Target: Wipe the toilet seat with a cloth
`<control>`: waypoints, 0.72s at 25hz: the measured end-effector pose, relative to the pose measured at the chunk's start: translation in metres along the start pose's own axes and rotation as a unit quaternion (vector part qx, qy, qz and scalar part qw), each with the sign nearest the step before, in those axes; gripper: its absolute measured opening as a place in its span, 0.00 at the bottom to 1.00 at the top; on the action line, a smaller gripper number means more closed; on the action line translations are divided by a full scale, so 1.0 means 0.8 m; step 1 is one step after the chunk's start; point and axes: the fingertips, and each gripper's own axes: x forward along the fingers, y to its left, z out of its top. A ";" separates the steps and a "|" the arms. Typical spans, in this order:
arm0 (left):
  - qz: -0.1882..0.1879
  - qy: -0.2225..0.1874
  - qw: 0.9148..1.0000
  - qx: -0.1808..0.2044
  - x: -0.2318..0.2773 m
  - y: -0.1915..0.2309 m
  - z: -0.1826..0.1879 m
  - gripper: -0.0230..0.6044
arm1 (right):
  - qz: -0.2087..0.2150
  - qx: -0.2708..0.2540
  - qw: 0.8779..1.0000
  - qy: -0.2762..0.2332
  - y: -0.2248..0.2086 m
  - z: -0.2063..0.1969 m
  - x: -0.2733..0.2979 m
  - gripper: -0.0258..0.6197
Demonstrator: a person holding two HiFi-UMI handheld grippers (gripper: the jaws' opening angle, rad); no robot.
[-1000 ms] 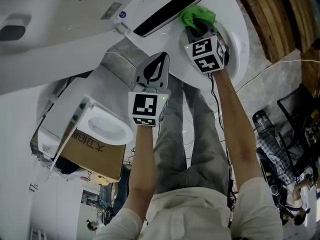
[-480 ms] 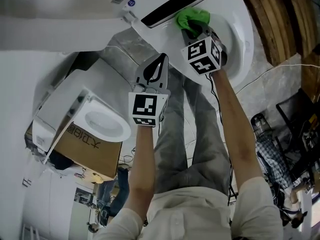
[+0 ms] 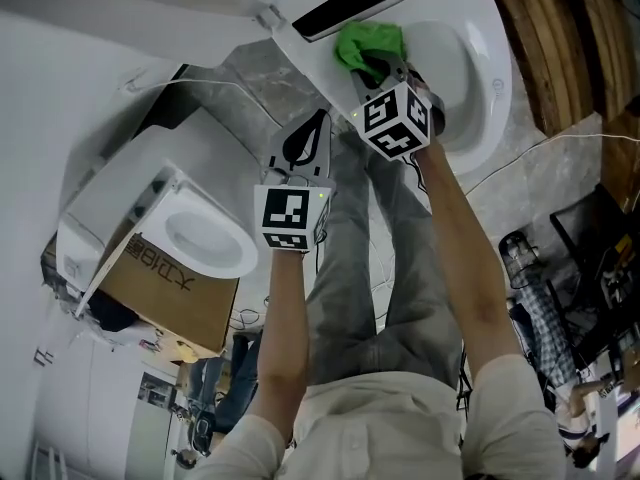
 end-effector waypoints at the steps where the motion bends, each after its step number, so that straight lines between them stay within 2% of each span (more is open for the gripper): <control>1: 0.002 0.001 1.000 0.000 -0.002 0.000 -0.003 0.06 | 0.002 -0.002 1.000 0.000 0.004 0.000 0.000 0.12; 18: 0.024 0.017 1.000 0.003 -0.031 -0.003 -0.039 0.06 | 0.039 -0.034 0.999 -0.004 0.072 -0.023 -0.018 0.12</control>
